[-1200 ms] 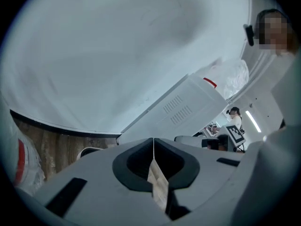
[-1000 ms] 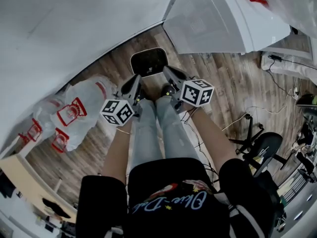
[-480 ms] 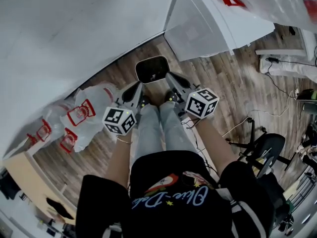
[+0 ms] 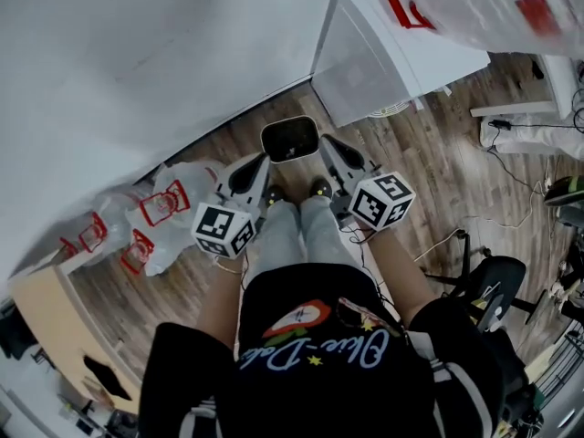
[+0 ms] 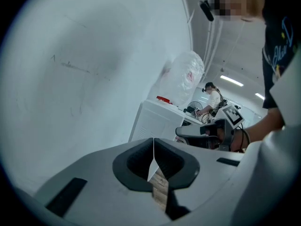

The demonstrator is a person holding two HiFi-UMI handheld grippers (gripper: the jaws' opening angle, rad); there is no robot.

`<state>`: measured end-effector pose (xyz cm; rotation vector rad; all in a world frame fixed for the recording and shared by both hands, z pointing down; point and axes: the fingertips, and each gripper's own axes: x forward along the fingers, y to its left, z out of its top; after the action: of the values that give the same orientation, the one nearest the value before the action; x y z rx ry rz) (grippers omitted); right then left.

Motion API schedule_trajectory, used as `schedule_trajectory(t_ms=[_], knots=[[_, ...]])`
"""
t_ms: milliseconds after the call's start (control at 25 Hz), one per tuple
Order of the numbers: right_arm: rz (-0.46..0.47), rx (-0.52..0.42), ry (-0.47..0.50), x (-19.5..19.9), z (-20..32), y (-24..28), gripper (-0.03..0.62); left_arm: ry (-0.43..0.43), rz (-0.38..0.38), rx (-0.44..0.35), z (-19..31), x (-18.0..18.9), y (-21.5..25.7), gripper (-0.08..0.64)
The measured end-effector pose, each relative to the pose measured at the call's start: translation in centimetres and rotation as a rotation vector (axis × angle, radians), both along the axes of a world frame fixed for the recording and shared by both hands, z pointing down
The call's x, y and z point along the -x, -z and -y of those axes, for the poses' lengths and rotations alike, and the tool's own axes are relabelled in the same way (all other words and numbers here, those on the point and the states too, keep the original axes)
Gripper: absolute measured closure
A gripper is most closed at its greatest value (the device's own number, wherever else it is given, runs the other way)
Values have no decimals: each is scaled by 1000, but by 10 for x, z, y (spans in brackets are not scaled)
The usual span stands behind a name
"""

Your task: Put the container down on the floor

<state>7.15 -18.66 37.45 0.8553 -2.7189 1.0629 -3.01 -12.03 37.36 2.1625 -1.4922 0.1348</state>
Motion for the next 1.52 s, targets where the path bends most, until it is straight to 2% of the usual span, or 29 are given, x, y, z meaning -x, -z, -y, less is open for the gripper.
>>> schedule_trajectory(t_ms=[560,840,1040,1240,1520], knots=[[-42,-195,30,-6,-15,89,594,-3,41,-118,-6,-1,86,554],[-61,-270,47,-7,-22,118,594,-5,29,-182,-9,-3,126,554],[-72,-292,50,-9,-22,129,594,4,9,-203,-10,-2,136,554],[-76,-330,51,-12,-23,141,594,11,26,-225,-13,-2,146,554],[-78,-344,60,-9,-23,145,594,25,4,-220,-14,0,147,554]])
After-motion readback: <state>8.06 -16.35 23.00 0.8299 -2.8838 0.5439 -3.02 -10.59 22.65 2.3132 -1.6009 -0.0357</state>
